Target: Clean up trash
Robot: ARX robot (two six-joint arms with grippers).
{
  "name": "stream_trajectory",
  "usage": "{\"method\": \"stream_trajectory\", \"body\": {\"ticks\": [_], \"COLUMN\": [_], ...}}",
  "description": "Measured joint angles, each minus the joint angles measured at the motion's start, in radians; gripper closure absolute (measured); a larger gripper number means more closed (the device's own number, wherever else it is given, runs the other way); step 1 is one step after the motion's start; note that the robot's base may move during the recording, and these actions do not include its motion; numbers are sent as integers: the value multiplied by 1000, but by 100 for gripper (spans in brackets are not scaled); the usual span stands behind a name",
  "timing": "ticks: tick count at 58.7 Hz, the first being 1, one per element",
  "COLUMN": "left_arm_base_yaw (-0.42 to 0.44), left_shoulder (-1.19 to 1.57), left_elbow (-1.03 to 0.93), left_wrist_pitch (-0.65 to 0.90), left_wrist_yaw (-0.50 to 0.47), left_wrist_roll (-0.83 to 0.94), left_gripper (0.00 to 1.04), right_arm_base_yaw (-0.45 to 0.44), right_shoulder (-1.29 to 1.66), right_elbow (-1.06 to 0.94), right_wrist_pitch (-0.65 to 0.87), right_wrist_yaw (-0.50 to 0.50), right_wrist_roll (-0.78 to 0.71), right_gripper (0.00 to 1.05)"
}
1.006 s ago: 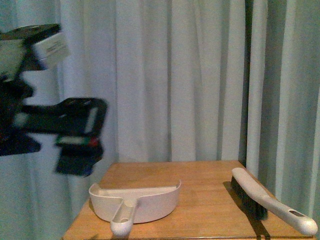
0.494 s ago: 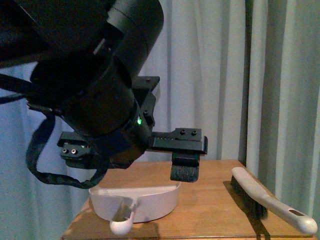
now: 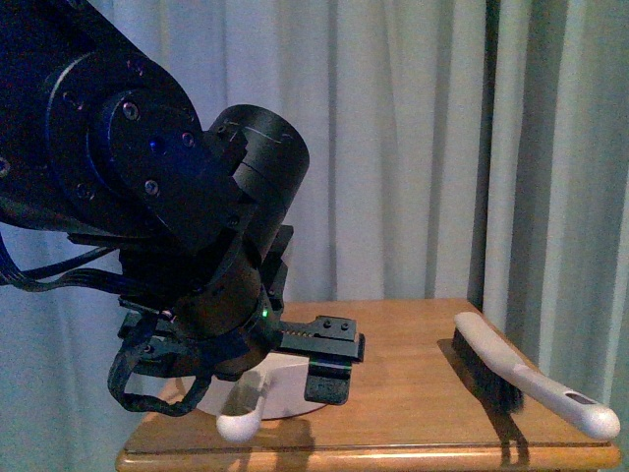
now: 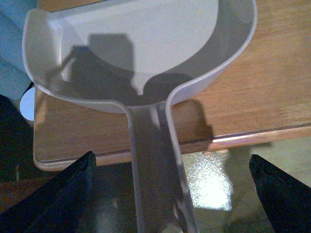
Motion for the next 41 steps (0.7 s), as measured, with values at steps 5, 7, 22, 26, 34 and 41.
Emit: {"method": "stream_trajectory", "body": {"ticks": [5, 7, 22, 26, 34, 41], "left_arm_base_yaw": [6, 7, 11, 11, 13, 13], "left_shoulder": [18, 25, 58, 64, 74, 78], "left_elbow": [10, 11, 12, 14, 14, 14], "left_wrist_pitch": [1, 2, 8, 9, 12, 13], "left_wrist_yaw": [2, 3, 8, 8, 10, 8], "left_wrist_roll": [0, 0, -1, -1, -1, -1], "left_gripper": [8, 8, 8, 8, 8, 21], "right_arm_base_yaw": [0, 0, 0, 0, 0, 0], "right_shoulder": [0, 0, 0, 0, 0, 0], "right_elbow": [0, 0, 0, 0, 0, 0], "right_wrist_pitch": [0, 0, 0, 0, 0, 0], "right_wrist_yaw": [0, 0, 0, 0, 0, 0], "right_wrist_roll": [0, 0, 0, 0, 0, 0], "right_gripper": [7, 7, 7, 7, 7, 7]}}
